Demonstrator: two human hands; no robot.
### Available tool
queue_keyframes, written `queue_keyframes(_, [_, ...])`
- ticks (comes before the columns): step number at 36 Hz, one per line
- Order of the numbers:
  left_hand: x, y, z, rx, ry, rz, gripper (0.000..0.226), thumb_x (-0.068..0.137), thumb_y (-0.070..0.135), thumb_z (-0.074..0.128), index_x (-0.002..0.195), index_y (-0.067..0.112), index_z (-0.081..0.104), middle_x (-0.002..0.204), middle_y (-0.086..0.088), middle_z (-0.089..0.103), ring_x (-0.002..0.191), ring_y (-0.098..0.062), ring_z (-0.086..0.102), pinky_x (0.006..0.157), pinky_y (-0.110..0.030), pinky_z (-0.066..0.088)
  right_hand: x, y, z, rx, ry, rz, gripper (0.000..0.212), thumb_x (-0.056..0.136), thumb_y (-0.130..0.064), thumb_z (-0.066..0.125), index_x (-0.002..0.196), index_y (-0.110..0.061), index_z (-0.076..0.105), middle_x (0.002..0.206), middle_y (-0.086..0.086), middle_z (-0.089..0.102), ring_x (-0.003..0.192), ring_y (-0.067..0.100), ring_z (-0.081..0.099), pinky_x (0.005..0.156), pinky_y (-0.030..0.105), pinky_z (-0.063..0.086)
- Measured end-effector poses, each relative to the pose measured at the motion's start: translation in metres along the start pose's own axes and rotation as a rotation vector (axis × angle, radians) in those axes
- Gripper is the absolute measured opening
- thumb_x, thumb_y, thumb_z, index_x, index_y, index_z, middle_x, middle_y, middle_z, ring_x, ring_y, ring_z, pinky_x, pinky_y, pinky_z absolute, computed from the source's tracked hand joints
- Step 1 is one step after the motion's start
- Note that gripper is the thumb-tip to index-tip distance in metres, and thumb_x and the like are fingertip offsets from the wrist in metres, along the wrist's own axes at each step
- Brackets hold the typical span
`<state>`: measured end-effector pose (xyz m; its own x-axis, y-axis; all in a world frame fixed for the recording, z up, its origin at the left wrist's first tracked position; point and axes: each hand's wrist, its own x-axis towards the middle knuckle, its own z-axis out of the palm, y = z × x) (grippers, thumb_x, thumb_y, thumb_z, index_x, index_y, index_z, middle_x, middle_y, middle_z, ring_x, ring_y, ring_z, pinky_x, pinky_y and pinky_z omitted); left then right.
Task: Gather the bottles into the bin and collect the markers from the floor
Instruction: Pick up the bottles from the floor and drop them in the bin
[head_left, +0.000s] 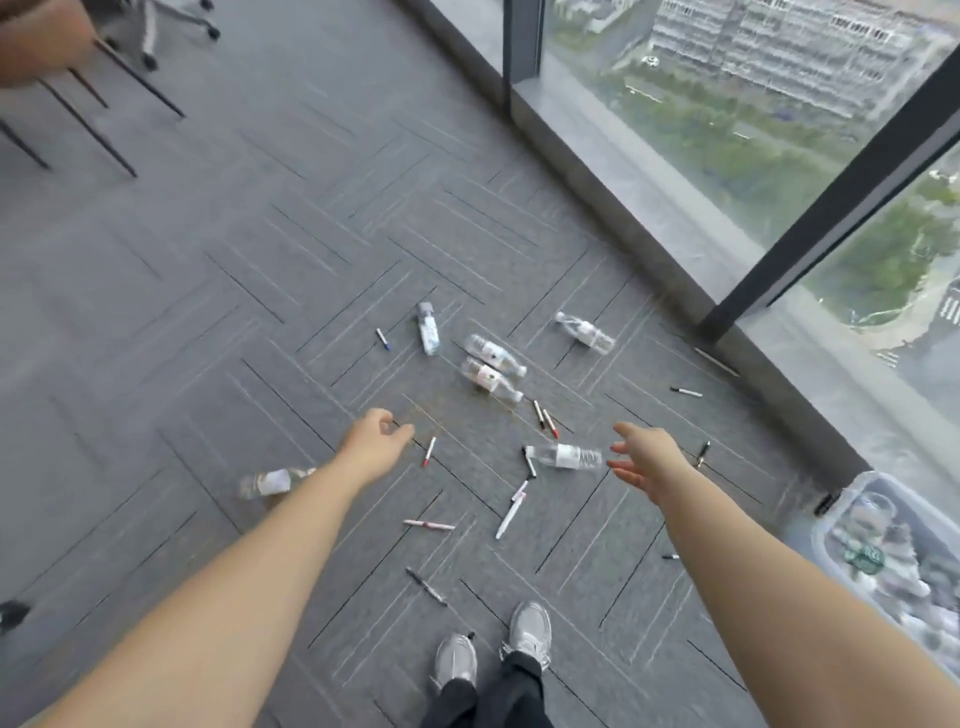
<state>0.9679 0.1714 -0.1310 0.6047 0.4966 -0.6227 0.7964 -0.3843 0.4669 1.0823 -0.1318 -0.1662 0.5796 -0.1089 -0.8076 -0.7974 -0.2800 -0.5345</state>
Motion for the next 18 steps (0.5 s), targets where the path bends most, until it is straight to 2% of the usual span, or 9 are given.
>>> queue_keyframes(3, [0.007,-0.014,-0.007,-0.014,0.036,-0.037,0.052,0.093,0.037,0.054,0.137,0.011,0.043,0.142,-0.008,0.047,0.127,-0.027,0.047,0.102,-0.036,0.037,0.011,-0.007,0.017,-0.031,-0.032,0.010,0.027,0.096,-0.025,0.052,0.116,-0.007,0.050,0.109,0.011,0.057,0.087,0.024,0.063,0.079,0.035,0.054])
queue_keyframes(6, [0.009,-0.028,-0.017,-0.039,0.067,-0.085,0.052,0.094,0.037,0.054,0.137,0.010,0.042,0.141,-0.007,0.048,0.127,-0.027,0.047,0.101,-0.036,0.037,0.012,-0.010,0.033,-0.073,-0.058,0.022,0.020,0.096,-0.023,0.051,0.109,-0.008,0.048,0.109,0.011,0.058,0.090,0.025,0.063,0.073,0.032,0.053])
queue_keyframes(13, [0.005,-0.059,-0.043,-0.057,0.134,-0.185,0.051,0.094,0.035,0.054,0.137,0.010,0.044,0.140,-0.005,0.049,0.127,-0.026,0.047,0.101,-0.033,0.035,0.004,-0.021,0.074,-0.150,-0.113,0.019,0.038,0.095,-0.028,0.053,0.123,-0.003,0.048,0.113,0.012,0.059,0.088,0.025,0.064,0.059,0.027,0.052])
queue_keyframes(18, [0.012,-0.087,-0.069,-0.126,0.133,-0.209,0.053,0.090,0.034,0.061,0.135,0.010,0.046,0.137,-0.008,0.051,0.124,-0.026,0.050,0.102,-0.036,0.039,-0.006,-0.035,0.110,-0.181,-0.141,-0.003,0.037,0.094,-0.028,0.054,0.123,-0.005,0.050,0.110,0.010,0.058,0.088,0.024,0.064,0.066,0.029,0.053])
